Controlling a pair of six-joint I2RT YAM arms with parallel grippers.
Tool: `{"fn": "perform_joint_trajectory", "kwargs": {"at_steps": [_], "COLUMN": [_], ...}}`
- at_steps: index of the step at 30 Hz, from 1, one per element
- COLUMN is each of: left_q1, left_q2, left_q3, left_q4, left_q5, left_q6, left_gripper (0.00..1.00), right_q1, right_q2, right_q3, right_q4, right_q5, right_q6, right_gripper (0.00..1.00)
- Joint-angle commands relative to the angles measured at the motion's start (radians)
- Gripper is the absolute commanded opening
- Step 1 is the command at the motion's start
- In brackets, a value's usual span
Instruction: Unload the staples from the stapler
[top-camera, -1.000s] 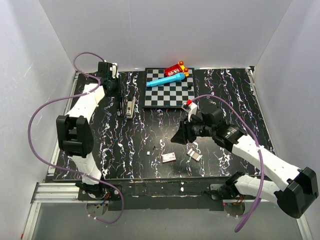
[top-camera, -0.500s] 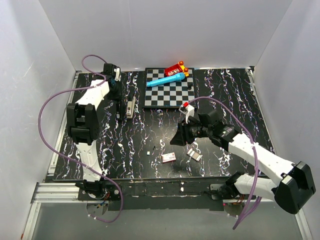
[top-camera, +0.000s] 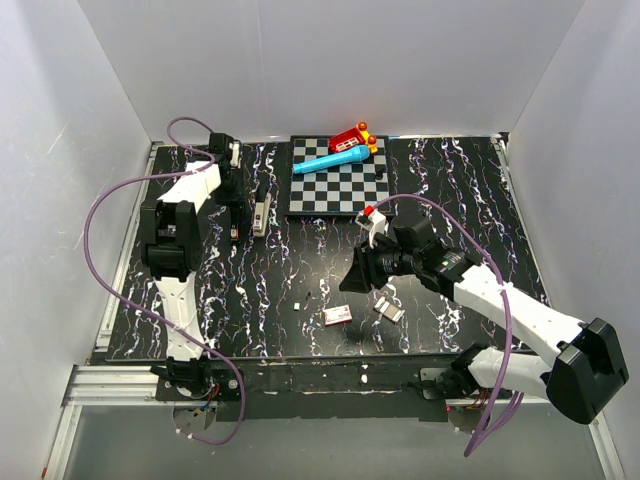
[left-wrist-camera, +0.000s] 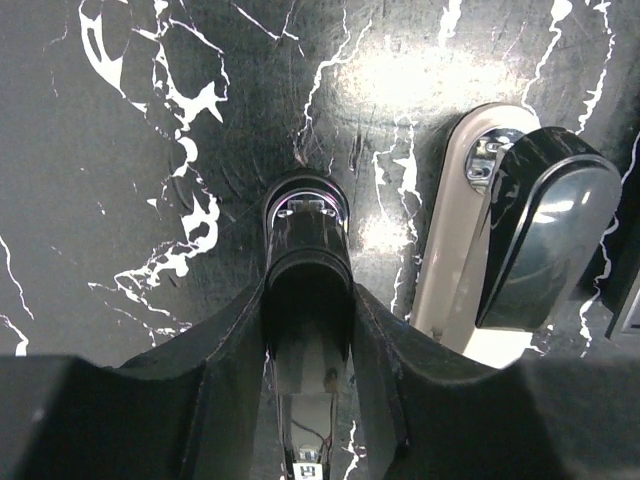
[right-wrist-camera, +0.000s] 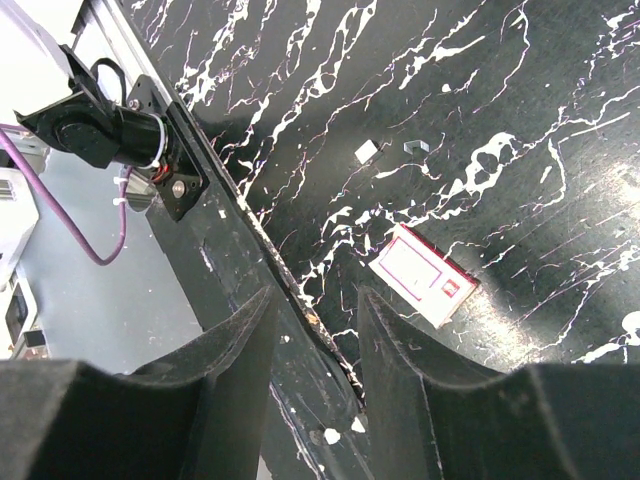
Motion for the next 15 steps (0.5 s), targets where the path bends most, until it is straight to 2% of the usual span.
{"fn": "perform_joint_trajectory", "kwargs": {"at_steps": [1, 7, 15], "left_q1": [0.007, 0.007, 0.007], "left_q2": [-0.023, -0.058, -0.220], "left_q3": [0.006, 0.006, -0.015], "left_q4": [0.058, 0.069, 0.068], "left_q5": [-0.008, -0.053, -0.059], "left_q6": [-0.011, 0.003, -0.002], "left_gripper": [0.38, 0.49, 0.54], "right_q1": [-0.003, -0.003, -0.003], "right_q2": [0.002, 0.016, 0.004], "right_q3": [-0.008, 0.001, 0.033], "right_q4": [0.045, 0.045, -0.017], "right_q5": [-0.013, -0.016, 0.007], "right_q6": [-0.012, -0.003, -0.013], "right_gripper": [0.47, 0.47, 0.49]}}
